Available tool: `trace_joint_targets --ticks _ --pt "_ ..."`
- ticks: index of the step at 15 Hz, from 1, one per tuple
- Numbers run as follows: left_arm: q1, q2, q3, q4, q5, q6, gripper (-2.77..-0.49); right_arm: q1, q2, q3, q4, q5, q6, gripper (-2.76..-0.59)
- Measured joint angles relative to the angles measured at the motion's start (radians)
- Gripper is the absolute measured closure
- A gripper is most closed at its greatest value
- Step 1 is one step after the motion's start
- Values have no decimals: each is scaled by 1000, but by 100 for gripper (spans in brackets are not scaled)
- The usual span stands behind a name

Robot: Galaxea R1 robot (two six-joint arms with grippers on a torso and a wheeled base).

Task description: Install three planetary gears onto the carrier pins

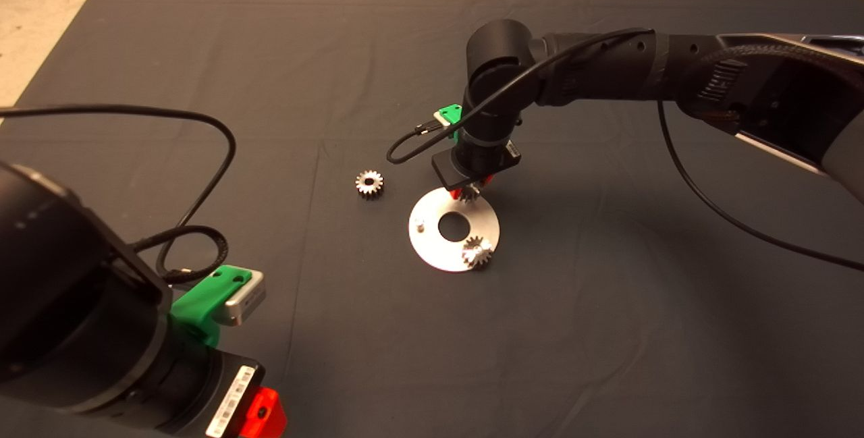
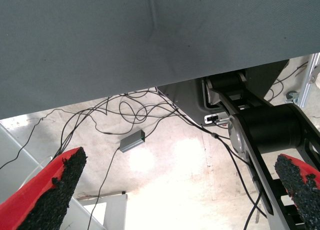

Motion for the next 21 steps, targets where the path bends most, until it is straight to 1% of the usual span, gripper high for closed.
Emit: trace_joint_targets --ticks 15,18,21 --pt "0 0 0 0 0 0 -275 0 -3 -2 -6 0 -4 -107" --pt "0 0 0 0 0 0 -275 0 -8 -2 -6 8 -7 -107" --pt "0 0 0 0 0 0 -275 0 -9 -2 -6 8 -10 -107"
